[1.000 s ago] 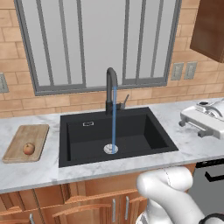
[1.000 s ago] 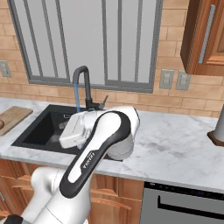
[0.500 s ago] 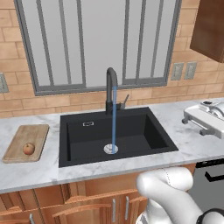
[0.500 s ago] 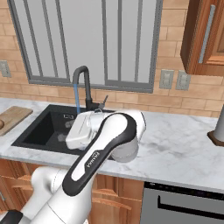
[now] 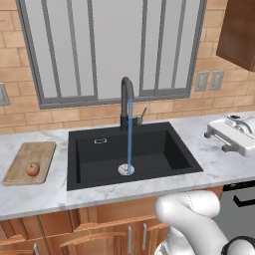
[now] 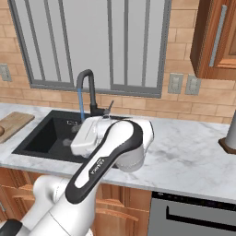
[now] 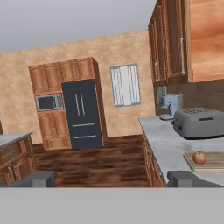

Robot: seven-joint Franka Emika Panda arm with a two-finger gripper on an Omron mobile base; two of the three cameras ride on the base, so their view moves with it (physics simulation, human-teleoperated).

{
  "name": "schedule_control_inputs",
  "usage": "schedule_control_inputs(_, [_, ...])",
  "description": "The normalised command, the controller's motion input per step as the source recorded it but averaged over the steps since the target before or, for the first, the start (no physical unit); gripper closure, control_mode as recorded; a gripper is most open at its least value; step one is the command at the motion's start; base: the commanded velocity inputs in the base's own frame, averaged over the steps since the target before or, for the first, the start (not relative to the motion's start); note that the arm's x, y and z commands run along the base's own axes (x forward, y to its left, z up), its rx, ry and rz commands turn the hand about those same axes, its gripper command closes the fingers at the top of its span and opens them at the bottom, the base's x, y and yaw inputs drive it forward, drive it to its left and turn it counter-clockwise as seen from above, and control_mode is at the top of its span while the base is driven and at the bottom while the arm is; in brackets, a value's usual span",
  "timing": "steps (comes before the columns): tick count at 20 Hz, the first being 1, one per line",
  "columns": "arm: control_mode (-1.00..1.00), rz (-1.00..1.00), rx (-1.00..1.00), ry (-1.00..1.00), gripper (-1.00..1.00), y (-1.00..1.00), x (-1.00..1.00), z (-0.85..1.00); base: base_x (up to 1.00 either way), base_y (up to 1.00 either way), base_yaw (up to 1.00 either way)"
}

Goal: Pick the peach from the sink and place it on the cutting board to airdry. Then turn off the sink faucet.

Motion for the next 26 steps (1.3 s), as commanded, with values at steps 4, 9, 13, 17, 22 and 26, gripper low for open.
schedule_control_inputs(4, [-1.00,-0.15,0.00,-0.06,-1.00,0.00,0.29,-0.05,0.00,0.00,0.00])
schedule_control_inputs(9, [-1.00,-0.10,0.00,-0.02,-1.00,0.00,0.37,-0.11,0.00,0.00,0.00])
schedule_control_inputs(13, [-1.00,-0.01,0.01,0.00,-1.00,0.00,0.51,-0.16,0.00,0.00,0.00])
schedule_control_inputs(17, [-1.00,0.00,0.03,0.00,-1.00,-0.02,0.64,-0.17,0.00,0.00,0.00])
schedule_control_inputs(22, [-1.00,0.00,0.05,0.00,-1.00,-0.17,0.58,-0.09,0.00,0.00,0.00])
schedule_control_inputs(26, [-1.00,0.00,0.04,0.00,-1.00,-0.09,0.57,-0.08,0.00,0.00,0.00])
